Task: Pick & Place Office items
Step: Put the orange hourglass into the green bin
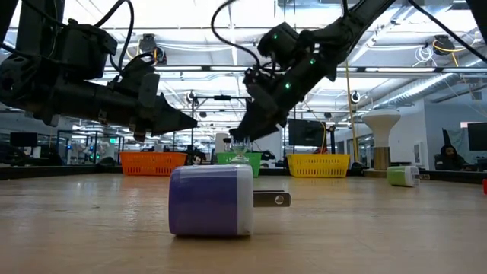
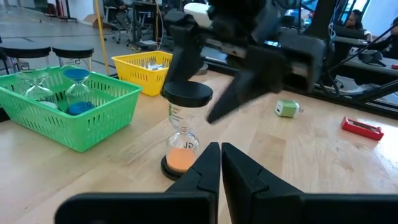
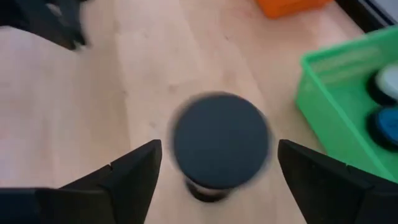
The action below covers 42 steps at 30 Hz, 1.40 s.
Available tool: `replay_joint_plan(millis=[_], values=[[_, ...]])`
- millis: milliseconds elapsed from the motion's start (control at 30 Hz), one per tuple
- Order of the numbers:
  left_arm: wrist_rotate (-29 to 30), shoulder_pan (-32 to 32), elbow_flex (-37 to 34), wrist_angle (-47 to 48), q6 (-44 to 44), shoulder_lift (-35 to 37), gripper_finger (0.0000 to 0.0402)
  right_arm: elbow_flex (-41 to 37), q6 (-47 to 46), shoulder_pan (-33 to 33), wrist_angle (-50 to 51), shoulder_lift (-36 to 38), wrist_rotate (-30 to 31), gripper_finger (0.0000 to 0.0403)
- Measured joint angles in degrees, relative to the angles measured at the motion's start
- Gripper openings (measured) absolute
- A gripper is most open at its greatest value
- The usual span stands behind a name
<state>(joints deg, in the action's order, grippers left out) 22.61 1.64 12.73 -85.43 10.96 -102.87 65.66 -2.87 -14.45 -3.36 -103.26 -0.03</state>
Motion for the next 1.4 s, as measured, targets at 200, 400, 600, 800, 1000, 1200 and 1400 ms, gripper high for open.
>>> replay_joint_plan(millis=[200, 400, 600, 800, 1000, 1200, 1400], values=[[0.0, 0.0, 0.0, 0.0, 0.0, 0.0, 0.0008, 0.1, 0.1, -0.2, -2.0, 0.2, -0.1, 0.0257], [0.0, 0.0, 0.0, -0.1, -0.1, 0.0, 0.0009, 0.1, 0.3, -0.2, -2.0, 0.2, -0.2, 0.0209], [0.0, 0.0, 0.0, -0.1, -0.2, 0.0, 0.0012, 0.1, 1.0, -0.2, -1.9, 0.4, -0.3, 0.0224], [0.0, 0.0, 0.0, -0.1, -0.2, 0.0, 0.0005, 1.1, 1.9, -1.9, -2.0, 4.4, 3.9, 0.021], [0.0, 0.0, 0.2, -0.1, -0.2, 0.0, 0.0011, 4.7, 1.7, -5.7, -0.3, 5.6, 5.1, 0.0216], [0.0, 0.0, 0.8, 0.3, -0.4, 0.0, 0.0005, 6.9, 2.5, -8.9, 0.9, 4.0, 5.5, 0.0215], [0.0, 0.0, 0.8, 0.4, -0.5, 0.0, 0.001, 7.0, 2.0, -11.8, 0.2, 3.0, 6.0, 0.0216]])
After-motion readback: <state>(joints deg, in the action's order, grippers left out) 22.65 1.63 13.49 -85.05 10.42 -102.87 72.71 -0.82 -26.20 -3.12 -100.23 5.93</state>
